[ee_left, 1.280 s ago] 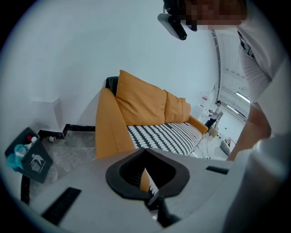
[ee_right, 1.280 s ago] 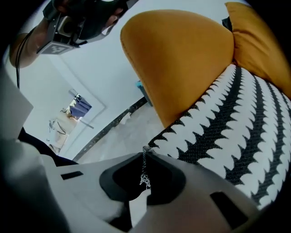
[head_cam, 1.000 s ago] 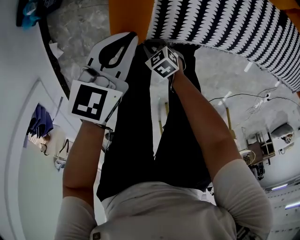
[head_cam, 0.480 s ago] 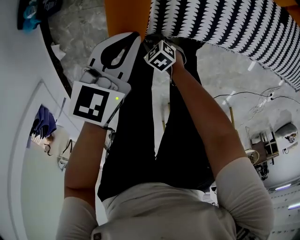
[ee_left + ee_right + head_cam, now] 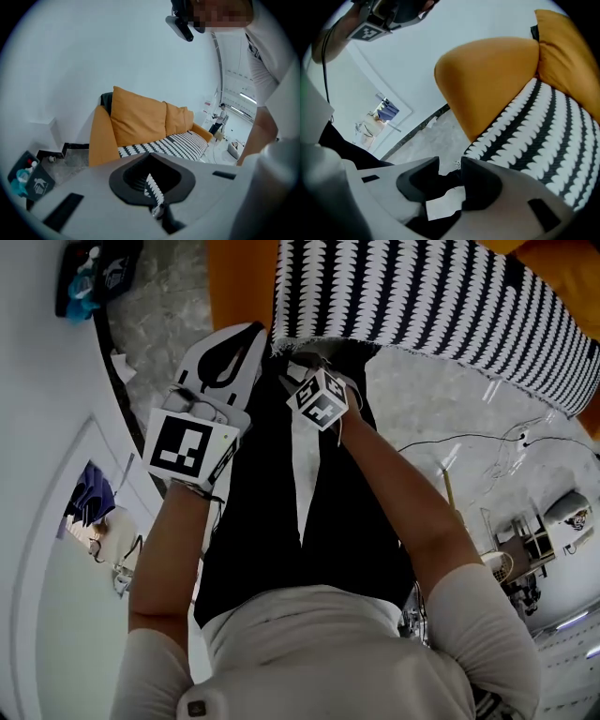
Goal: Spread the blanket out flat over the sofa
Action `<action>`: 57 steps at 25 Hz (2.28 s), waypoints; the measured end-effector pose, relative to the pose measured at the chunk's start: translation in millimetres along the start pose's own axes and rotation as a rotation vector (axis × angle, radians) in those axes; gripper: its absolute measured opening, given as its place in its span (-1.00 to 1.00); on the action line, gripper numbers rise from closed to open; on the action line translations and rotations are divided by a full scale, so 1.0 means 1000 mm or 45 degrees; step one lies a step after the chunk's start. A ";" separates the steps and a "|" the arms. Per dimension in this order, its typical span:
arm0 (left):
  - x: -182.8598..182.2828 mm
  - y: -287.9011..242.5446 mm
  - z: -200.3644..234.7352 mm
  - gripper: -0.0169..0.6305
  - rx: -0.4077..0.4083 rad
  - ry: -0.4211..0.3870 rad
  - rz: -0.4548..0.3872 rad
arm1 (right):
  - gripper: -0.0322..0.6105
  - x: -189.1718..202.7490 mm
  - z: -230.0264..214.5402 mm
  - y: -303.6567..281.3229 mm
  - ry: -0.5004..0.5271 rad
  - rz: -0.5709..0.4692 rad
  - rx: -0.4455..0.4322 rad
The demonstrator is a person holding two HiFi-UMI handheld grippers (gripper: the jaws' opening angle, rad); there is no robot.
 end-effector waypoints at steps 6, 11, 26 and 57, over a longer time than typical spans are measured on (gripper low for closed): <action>-0.090 0.016 -0.031 -0.92 0.021 -0.077 -0.127 | -0.42 -0.048 -0.027 0.118 -0.013 -0.196 0.148; -0.155 0.046 -0.069 -0.92 0.025 -0.097 -0.161 | -0.42 -0.081 -0.024 0.238 -0.039 -0.361 0.247; -0.361 0.142 -0.168 -0.92 0.174 -0.436 -0.391 | -0.68 -0.166 0.025 0.587 0.038 -0.924 0.650; -0.359 0.297 -0.248 -0.92 0.404 -0.517 -0.559 | -0.81 -0.116 0.243 0.709 -0.020 -1.262 0.960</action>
Point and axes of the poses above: the fingertips, and each gripper's own axes: y backward along the fingers, z to its left, x out of its underside, the point moved 1 cm from there along y, backward along the fingers, and after that the axes turned 4 degrees about -y, right-handed, at the moved point
